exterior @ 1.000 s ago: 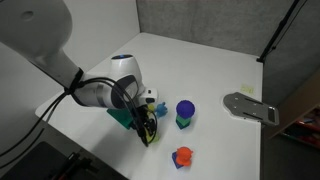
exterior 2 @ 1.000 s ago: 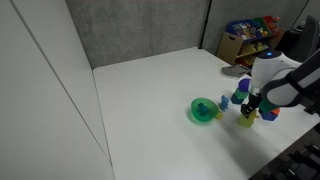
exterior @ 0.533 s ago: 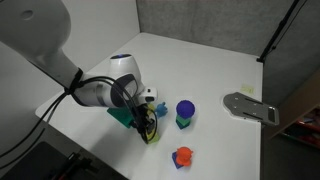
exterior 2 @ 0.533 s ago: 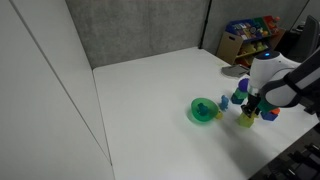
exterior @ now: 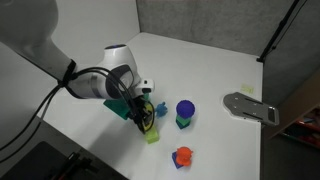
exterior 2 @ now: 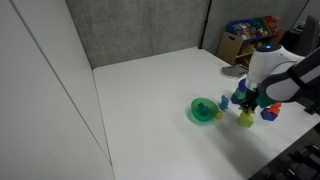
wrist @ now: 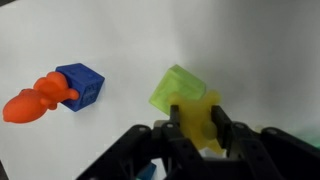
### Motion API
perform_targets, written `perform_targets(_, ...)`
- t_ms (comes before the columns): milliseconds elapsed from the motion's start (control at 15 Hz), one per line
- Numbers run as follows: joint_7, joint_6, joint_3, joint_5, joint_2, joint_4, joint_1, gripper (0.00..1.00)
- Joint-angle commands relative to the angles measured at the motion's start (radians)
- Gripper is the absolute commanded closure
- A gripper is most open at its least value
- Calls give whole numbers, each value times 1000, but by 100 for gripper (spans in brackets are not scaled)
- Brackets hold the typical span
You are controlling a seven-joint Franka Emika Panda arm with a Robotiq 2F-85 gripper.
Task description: Pick up the yellow object from on top of the lime green block and put it in the green bowl
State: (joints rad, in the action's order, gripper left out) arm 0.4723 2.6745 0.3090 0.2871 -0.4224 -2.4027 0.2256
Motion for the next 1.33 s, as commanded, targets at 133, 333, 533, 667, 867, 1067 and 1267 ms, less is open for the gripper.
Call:
perform_targets(133,11,-101,-54,11,152,1,-6,92)
perform_targets(333,28,-144,-116,5,188,30,-8,92)
perform_targets(533,62,-167,-176,13,176,79,1,92)
perform_targets(667,94,-174,-209,20,150,121,10,94)
perform_targets(867,133,-185,-230,28,114,176,25,93)
perform_targets(1067,164,-201,-226,47,77,222,40,93)
perform_targets(1267,184,-225,-221,67,40,265,47,58)
